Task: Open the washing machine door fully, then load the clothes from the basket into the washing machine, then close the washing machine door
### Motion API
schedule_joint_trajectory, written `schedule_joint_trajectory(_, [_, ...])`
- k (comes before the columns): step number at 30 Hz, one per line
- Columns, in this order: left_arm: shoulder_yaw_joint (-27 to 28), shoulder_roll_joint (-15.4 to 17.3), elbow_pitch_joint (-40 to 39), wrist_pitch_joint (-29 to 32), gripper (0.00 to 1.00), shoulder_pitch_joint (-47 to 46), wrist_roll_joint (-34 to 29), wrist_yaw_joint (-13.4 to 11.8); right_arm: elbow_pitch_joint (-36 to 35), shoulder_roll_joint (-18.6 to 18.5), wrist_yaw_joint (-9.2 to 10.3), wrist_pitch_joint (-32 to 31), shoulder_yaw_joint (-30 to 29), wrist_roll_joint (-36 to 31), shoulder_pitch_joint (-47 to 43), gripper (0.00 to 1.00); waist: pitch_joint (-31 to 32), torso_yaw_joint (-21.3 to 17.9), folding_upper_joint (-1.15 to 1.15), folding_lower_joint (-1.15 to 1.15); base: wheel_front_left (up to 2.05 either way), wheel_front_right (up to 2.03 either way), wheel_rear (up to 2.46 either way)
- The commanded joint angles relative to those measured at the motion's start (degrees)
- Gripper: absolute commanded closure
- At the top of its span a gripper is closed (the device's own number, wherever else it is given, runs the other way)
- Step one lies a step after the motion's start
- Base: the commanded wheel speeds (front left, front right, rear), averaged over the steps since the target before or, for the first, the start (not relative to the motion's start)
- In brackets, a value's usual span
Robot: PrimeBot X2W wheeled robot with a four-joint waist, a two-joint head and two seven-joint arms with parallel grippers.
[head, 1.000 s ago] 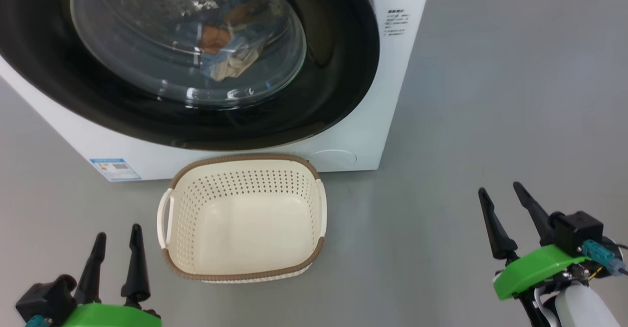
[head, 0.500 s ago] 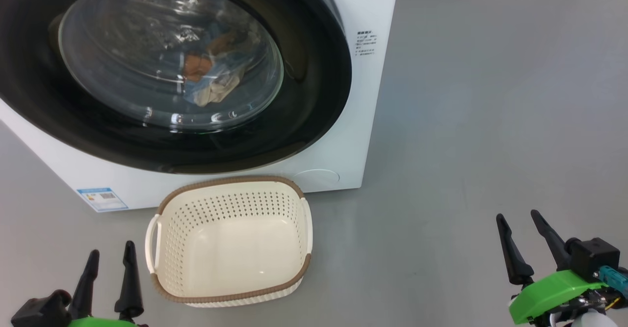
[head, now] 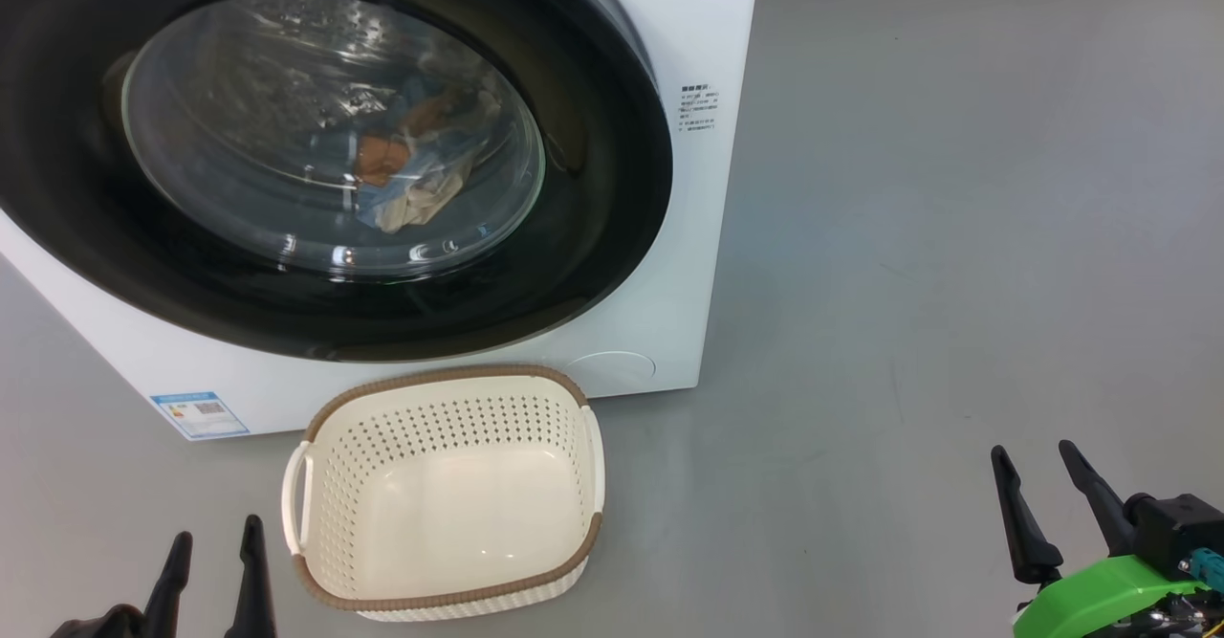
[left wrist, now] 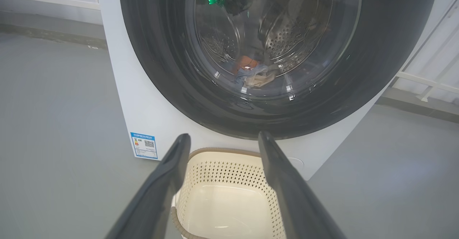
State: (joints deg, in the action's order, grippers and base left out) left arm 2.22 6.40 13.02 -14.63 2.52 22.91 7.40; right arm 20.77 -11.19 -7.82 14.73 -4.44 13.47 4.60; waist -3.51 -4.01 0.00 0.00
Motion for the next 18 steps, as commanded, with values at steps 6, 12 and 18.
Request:
schedule_joint_trajectory(6, [2.4,1.4,-1.4,-0.4,0.00,-0.7,-1.4,0.1,-1.6,-0.9,0.33,0.3,0.6,0.2,0.1,0.00,-0.4,0.1,0.00,0.00,0.00,0.00,0.00])
schedule_joint_trajectory(12, [3.1,1.0,-2.2,-0.4,0.00,-0.9,-1.6,0.1,-1.7,-0.7,0.33,0.3,0.6,0.1,0.6,0.00,-0.8,0.1,0.00,0.00,0.00,0.00,0.00])
schedule_joint_trajectory(18, [3.5,0.9,-2.7,-0.4,0.00,-0.8,-1.9,0.1,-1.6,-0.6,0.33,0.3,0.8,0.1,0.9,0.00,-0.9,0.1,0.00,0.00,0.00,0.00,0.00])
